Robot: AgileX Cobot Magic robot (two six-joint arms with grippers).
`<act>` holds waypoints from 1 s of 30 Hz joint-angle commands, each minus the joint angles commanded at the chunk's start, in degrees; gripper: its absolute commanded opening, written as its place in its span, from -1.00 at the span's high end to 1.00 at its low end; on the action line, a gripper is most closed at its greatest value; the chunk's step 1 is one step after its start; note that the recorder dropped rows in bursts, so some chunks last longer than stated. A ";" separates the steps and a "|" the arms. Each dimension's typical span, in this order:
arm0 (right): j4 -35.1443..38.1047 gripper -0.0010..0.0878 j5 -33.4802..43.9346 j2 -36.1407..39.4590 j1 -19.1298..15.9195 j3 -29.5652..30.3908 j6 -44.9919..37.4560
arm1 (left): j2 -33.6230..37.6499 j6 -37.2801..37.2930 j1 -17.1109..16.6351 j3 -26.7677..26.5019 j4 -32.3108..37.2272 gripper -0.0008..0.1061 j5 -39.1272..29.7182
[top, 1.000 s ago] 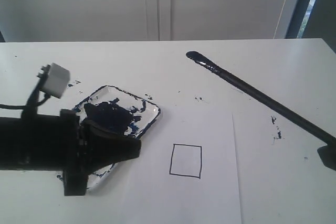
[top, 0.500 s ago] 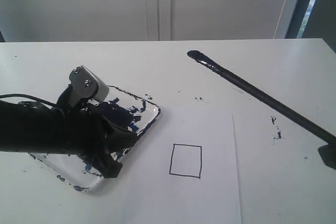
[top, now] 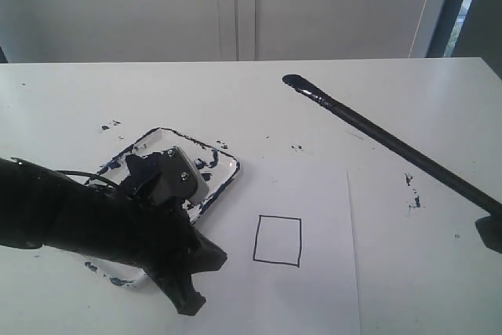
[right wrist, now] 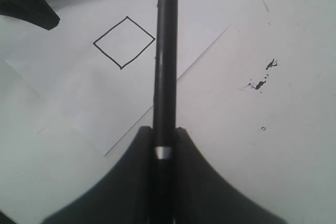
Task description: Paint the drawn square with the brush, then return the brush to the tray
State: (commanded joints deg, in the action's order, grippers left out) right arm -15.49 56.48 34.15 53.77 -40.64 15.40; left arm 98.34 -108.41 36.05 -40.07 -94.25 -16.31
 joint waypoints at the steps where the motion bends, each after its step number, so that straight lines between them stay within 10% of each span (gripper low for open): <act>1: 0.00 0.98 0.00 0.00 0.00 0.00 0.00 | 0.50 0.00 0.00 -0.28 0.00 0.99 0.00; 30: 0.00 0.98 0.10 0.00 0.00 0.00 -0.03 | 10.27 -3.04 0.00 -10.43 -0.25 0.99 3.70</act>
State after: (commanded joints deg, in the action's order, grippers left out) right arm -15.49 56.58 34.15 53.77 -40.64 15.37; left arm 108.61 -111.46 36.05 -50.50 -94.50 -12.61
